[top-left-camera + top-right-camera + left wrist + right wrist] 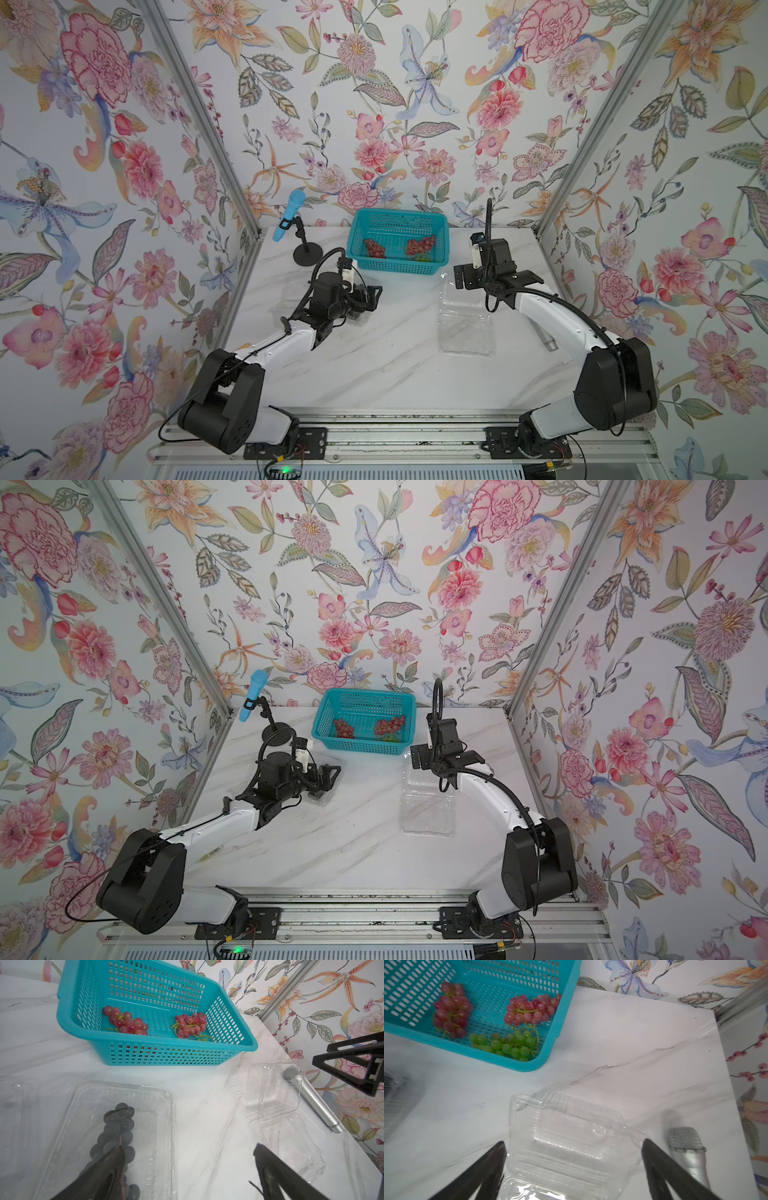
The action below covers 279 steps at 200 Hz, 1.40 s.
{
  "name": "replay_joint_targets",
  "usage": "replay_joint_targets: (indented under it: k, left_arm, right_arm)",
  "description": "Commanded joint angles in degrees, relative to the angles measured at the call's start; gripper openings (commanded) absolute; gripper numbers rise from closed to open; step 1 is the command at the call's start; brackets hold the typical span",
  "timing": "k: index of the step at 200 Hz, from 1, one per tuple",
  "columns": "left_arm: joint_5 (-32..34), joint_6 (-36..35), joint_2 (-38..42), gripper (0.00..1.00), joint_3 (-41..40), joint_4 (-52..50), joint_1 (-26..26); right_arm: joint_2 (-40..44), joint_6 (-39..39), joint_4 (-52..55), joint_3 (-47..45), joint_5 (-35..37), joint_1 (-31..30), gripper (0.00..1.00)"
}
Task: Pack grapes into containers
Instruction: Adjust the packing box at the center of the board.
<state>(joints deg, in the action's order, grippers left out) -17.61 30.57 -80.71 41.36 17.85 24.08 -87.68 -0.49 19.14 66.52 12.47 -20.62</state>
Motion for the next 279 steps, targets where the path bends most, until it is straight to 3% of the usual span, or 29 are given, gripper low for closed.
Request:
replay_joint_targets:
  k: [1,65,140,182,206,234,279]
  left_arm:
    - [-0.09,-1.39,0.03,1.00,0.12,0.36,0.54]
    - [-0.41,-1.37,0.21,1.00,-0.14,0.40,0.55]
    - [-0.15,-1.85,-0.32,1.00,-0.05,-0.12,0.53]
    - [-0.23,-1.70,-1.05,1.00,0.30,-0.03,0.54]
    - [-0.58,-1.10,-1.70,1.00,0.43,0.69,0.54]
    - [-1.00,-0.76,-2.17,1.00,0.68,1.18,0.56]
    - [-0.67,-1.04,-1.69,1.00,0.82,0.48,0.62]
  right_arm:
    - [-2.82,-11.38,3.36,2.66,9.79,-2.11,1.00]
    - [-12.37,-23.09,1.27,6.85,19.65,-3.29,1.00]
    - [-18.20,-27.93,-1.63,7.78,15.26,-3.64,0.92]
    - [-17.74,-26.07,-1.65,6.29,14.20,-5.07,0.82]
    - [-16.93,-23.15,0.26,5.87,11.77,-6.21,0.73]
    - [-17.39,-20.79,2.36,5.80,10.90,-7.74,0.52]
    - [-18.05,-15.48,4.50,6.20,7.22,-8.29,0.41]
